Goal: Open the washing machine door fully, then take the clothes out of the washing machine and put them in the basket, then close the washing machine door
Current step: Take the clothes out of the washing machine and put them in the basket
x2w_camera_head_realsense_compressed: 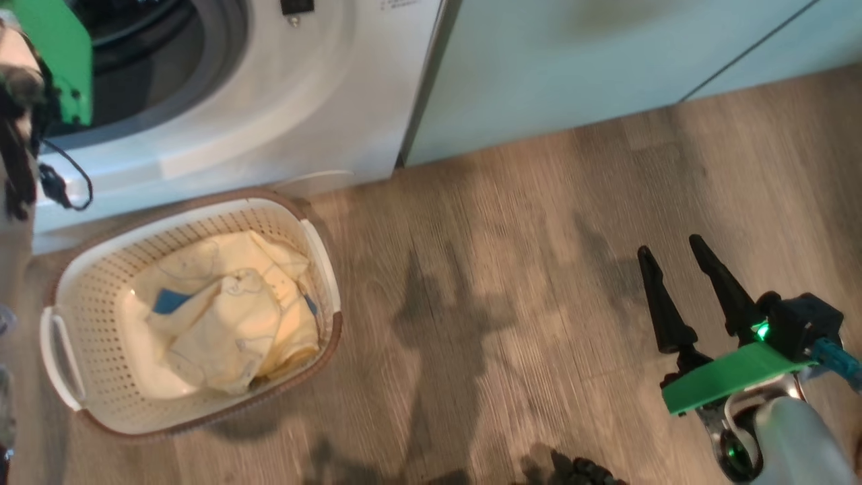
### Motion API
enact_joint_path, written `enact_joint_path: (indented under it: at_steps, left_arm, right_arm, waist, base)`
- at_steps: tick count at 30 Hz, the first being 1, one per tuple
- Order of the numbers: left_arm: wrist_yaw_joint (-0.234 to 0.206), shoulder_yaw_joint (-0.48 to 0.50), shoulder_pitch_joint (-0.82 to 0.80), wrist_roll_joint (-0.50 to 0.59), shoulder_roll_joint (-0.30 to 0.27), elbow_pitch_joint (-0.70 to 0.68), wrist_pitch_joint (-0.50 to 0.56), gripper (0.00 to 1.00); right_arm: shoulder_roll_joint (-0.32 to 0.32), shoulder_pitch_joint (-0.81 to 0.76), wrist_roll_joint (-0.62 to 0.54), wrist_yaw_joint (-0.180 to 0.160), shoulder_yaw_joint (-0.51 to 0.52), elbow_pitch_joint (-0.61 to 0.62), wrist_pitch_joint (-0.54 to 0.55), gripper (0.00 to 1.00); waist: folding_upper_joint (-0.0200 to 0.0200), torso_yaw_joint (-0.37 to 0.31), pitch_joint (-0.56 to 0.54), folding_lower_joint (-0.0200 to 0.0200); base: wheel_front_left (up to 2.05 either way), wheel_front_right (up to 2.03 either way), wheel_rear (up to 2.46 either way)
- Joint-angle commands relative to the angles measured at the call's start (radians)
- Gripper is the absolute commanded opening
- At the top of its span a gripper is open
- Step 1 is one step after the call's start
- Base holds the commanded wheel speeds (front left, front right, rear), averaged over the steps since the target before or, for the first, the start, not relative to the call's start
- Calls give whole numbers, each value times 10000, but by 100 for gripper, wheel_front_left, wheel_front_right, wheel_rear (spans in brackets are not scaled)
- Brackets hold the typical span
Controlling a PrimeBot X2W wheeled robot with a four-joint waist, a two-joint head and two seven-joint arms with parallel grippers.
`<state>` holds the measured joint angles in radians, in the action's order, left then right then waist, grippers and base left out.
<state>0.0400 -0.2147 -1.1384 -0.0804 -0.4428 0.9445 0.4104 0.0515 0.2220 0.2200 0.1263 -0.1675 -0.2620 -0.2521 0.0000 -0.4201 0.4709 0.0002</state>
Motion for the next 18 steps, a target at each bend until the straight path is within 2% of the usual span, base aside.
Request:
enact_joint_path:
  at_steps: [1,14,16,18]
  left_arm:
    - [-61,159,-584,15,-521,-100,135,100]
    - [-198,-401,-2114,373,-417,1395,595,100]
    - [-286,-516,-2224,475,-456,1611,601,100]
    - [-624,-565,-2397,551,-534,1856,465,100]
  right_arm:
    - [-6,251,84,44,-209,311,-97,100]
    - [-11,723,241,44,-353,356,-97,100]
    - [-11,776,256,44,-373,357,-97,100]
    - [-11,845,285,44,-397,365,-97,100]
  waist:
    - [0,-103,319,-2]
    - [0,-129,1190,-2]
    - [0,-128,1261,-2]
    - [0,-124,1352,-2]
  base:
    - [0,0,0]
    - [0,0,0]
    - [0,0,0]
    - [0,0,0]
